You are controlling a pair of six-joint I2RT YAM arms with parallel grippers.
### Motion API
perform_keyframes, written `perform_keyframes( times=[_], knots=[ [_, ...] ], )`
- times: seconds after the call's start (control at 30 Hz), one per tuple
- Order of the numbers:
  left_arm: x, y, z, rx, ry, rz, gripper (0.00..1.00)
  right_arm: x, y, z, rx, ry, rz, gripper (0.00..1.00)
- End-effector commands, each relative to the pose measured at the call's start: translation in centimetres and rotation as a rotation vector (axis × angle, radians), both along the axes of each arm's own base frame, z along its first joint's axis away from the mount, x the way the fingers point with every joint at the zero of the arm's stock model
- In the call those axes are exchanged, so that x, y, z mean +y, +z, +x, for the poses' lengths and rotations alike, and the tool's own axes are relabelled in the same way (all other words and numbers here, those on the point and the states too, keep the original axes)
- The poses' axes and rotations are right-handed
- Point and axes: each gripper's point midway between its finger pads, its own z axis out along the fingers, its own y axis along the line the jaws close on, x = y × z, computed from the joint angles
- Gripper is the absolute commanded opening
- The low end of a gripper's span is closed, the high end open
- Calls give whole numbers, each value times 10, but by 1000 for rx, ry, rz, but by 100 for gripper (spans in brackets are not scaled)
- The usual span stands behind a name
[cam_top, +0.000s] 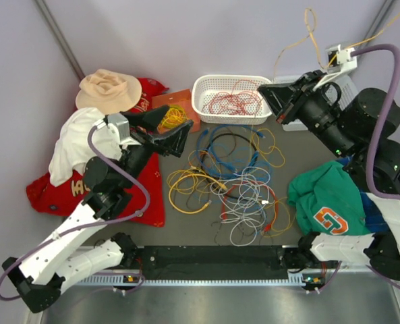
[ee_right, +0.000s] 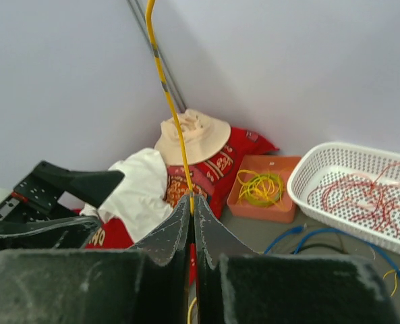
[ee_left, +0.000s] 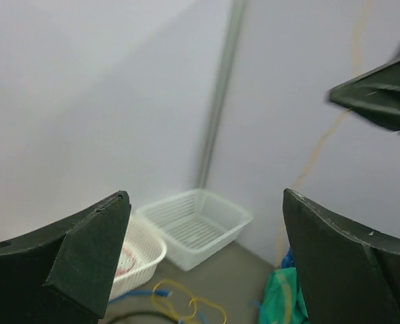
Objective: Untangle the cables
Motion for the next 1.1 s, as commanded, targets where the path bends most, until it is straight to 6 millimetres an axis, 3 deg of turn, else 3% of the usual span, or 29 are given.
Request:
perform_keyframes(
  times=[0.0, 0.23, 0.6, 0.67, 0.83, 1.07],
  knots=[
    [-35, 55, -59, -411, -287, -45, 98, 12, -19, -5, 97, 60, 20, 0],
    [-70, 54, -71, -556, -444, -12, 98, 19, -32, -15, 190, 116, 39, 0],
    [-110, 40, -61, -573, -534, 58, 97, 36, -47, -23, 303, 190, 30, 0],
    [-118, 35, -57, -550, -563, 67, 93, 38, -51, -22, 310, 196, 28, 0],
    [-133, 29, -51, -508, -620, 63, 62, 41, -56, -22, 319, 204, 21, 0],
    [-149, 13, -41, -432, -657, 72, 38, 44, -60, -22, 319, 214, 18, 0]
  ],
)
